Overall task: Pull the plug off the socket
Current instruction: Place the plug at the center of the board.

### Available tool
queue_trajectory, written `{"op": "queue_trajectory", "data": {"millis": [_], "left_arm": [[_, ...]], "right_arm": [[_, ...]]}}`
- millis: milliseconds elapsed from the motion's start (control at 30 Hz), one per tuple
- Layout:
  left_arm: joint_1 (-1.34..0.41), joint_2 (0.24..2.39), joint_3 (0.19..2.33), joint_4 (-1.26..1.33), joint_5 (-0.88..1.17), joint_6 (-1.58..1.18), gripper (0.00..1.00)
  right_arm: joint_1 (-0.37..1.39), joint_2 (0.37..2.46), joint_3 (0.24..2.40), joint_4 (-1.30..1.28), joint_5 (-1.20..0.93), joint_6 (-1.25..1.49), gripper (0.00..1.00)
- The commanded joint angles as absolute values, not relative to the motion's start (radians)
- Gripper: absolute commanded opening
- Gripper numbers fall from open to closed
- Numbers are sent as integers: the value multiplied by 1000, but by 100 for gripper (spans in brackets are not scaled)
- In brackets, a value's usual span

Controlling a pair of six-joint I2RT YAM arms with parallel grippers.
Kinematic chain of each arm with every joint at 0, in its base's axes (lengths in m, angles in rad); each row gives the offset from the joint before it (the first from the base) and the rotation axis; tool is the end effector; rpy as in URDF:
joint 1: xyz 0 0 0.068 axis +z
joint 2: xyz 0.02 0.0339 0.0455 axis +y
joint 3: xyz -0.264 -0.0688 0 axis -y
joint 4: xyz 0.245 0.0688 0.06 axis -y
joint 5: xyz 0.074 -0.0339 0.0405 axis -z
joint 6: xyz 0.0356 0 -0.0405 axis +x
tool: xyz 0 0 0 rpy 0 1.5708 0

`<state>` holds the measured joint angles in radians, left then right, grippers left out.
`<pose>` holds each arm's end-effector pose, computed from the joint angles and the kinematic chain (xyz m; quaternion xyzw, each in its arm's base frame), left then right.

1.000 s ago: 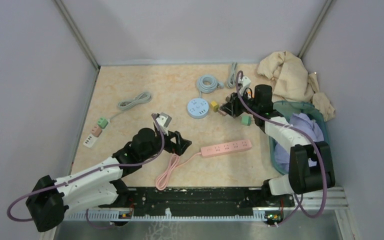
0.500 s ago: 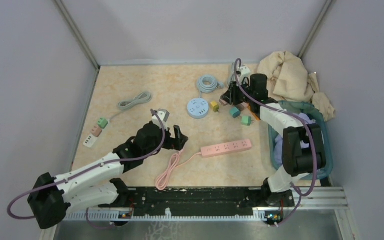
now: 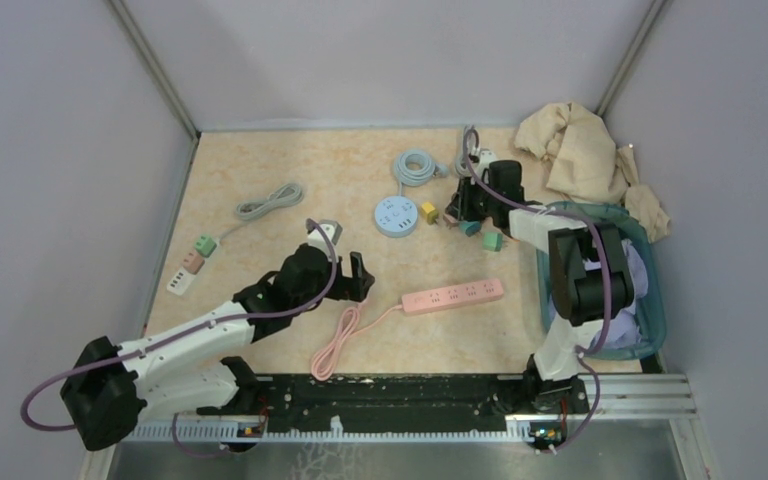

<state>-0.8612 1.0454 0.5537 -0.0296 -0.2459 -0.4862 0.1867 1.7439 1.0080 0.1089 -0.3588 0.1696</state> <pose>0.1538 -0.1658 0.2251 0.0997 0.8553 -0.2273 0.4548 0.3654 0.0818 0.1906 -0.0886 0.8757 0.2357 0.4120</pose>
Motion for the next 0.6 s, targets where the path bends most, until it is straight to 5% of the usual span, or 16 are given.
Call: {"op": "queue_trajectory", "data": {"millis": [0, 100, 133, 167, 567], "left_arm": [[-856, 1016, 581, -44, -267, -490, 100], [-857, 1002, 580, -56, -272, -486, 100], [-857, 996, 581, -61, -274, -485, 100], [-857, 992, 582, -68, -276, -484, 100], [-836, 978, 745, -302, -347, -218, 100]], "right_arm": [[187, 1755, 1061, 112, -342, 184, 29], [186, 1742, 1072, 95, -326, 162, 57], [186, 1731, 1074, 91, -319, 151, 78], [186, 1717, 1074, 88, -315, 139, 89], [176, 1402, 1020, 38, -536, -84, 92]]}}
